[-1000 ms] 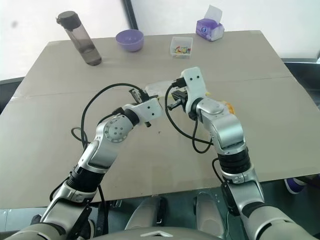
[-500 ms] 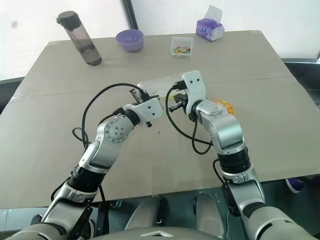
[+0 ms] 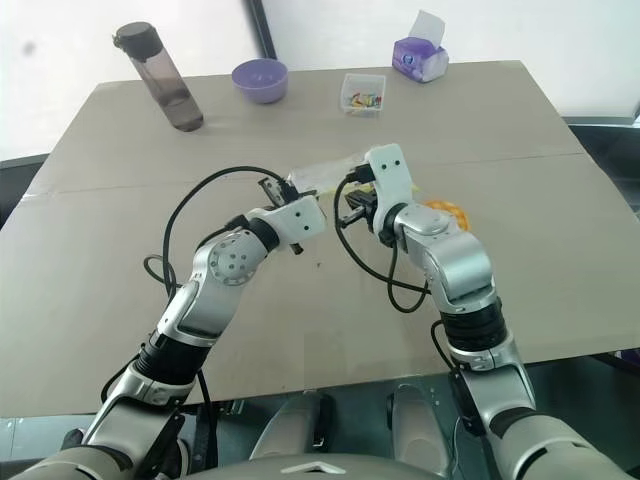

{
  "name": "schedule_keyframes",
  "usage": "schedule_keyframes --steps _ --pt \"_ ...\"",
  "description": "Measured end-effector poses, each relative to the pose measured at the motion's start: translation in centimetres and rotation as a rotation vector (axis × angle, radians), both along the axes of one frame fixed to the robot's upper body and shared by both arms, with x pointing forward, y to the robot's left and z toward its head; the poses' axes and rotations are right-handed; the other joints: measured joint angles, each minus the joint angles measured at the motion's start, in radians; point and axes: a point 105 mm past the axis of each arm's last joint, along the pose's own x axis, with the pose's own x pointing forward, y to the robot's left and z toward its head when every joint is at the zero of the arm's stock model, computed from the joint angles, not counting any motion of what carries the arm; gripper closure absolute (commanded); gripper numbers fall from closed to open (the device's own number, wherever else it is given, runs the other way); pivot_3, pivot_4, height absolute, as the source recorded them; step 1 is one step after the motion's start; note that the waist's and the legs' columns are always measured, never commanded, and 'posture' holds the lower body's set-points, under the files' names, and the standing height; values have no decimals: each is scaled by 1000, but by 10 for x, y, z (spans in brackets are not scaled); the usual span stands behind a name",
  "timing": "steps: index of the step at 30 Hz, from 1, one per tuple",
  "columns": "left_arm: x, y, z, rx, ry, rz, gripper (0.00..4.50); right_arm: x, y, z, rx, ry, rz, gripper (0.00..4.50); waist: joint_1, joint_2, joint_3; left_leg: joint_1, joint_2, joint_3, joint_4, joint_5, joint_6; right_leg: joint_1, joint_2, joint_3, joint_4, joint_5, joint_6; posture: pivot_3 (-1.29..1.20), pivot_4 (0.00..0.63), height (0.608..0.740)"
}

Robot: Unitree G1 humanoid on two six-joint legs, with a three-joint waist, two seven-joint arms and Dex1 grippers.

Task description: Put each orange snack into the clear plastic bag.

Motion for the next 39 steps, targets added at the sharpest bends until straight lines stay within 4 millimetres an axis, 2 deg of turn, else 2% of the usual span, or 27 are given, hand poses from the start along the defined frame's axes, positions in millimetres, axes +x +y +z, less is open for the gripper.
schedule_keyframes --steps 23,27,31,35,39 --pt "-6 -7 -6 21 25 -69 4500 12 -8 3 23 -11 -88 4466 0 0 0 0 0 0 0 0 0 0 0 0 0 0 0 0 150 740" --pt "-9 -15 -6 -26 34 -102 4500 13 -2 -2 52 7 -80 4466 0 0 0 0 0 0 0 0 0 0 0 0 0 0 0 0 150 740" --pt "-14 -25 -9 -100 73 -154 4500 16 1 -17 90 24 -82 4466 0 0 0 0 0 0 0 0 0 0 0 0 0 0 0 0 150 740" --pt "-18 -27 -14 -131 116 -181 4500 26 -6 -26 85 -20 -110 4466 0 0 0 0 0 0 0 0 0 0 0 0 0 0 0 0 150 740" --pt "-18 -26 -14 -152 132 -194 4500 34 -16 -27 -2 -152 -117 4466 0 0 0 0 0 0 0 0 0 0 0 0 0 0 0 0 150 740"
